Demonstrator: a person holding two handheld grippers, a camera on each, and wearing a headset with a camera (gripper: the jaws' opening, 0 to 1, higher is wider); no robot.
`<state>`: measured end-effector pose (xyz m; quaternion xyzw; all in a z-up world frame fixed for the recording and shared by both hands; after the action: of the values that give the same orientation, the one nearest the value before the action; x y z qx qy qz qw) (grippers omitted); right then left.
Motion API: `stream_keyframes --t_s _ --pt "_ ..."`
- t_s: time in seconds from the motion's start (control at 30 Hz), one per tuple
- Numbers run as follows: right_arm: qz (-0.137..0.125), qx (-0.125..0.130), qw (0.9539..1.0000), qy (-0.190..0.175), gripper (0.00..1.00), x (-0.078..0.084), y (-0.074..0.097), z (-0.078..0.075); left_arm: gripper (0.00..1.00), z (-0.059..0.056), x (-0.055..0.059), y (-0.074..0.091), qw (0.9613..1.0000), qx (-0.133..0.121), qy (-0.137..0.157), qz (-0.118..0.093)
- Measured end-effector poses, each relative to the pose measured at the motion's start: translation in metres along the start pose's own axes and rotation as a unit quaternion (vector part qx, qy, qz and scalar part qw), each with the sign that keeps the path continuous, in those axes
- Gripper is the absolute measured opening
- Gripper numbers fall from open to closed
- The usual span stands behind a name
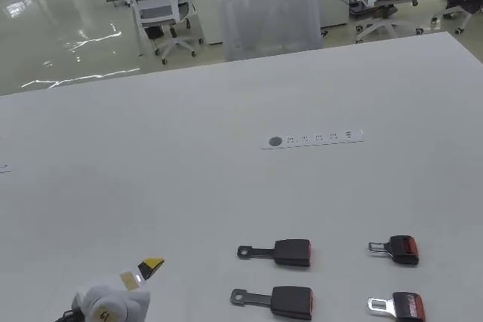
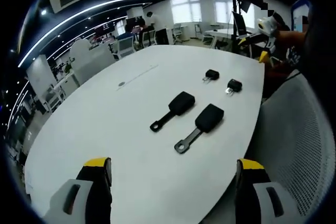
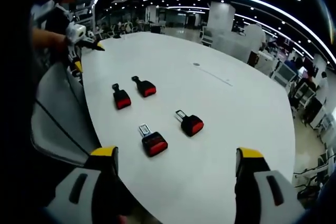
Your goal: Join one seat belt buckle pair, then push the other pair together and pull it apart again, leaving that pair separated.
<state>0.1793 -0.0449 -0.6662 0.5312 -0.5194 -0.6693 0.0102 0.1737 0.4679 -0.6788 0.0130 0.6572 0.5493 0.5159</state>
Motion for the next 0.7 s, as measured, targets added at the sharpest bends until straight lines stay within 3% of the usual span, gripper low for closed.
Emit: stream_keyframes --t_s 0.33,0.57,0.7 --pt "0.010 -0.001 0.9999 0.005 0.94 0.000 -0.005 -0.003 1.00 0.003 -0.002 0.004 1.0000 -0.006 0.002 -0.003" --pt "0.014 -0.009 0.9997 0.016 0.92 0.002 -0.006 0.006 1.00 0.002 -0.001 0.001 1.0000 -0.008 0.005 -0.002" --pt "0.002 -0.016 0.9995 0.028 0.88 -0.002 -0.004 0.009 1.00 0.000 0.000 0.000 1.0000 -0.008 0.004 0.001"
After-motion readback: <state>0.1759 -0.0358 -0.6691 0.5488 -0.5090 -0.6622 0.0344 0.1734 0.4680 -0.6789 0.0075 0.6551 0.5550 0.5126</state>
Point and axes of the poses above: the centre of the closed fingertips' face, and the gripper's own axes: y roughly backward along the fingers, z roughly to its left, x roughly out of its underside, the point moved 10 cm from there along y, roughly backward along the fingers, and after that the axes turned 3 degrees about z, right-handed, at the moved point
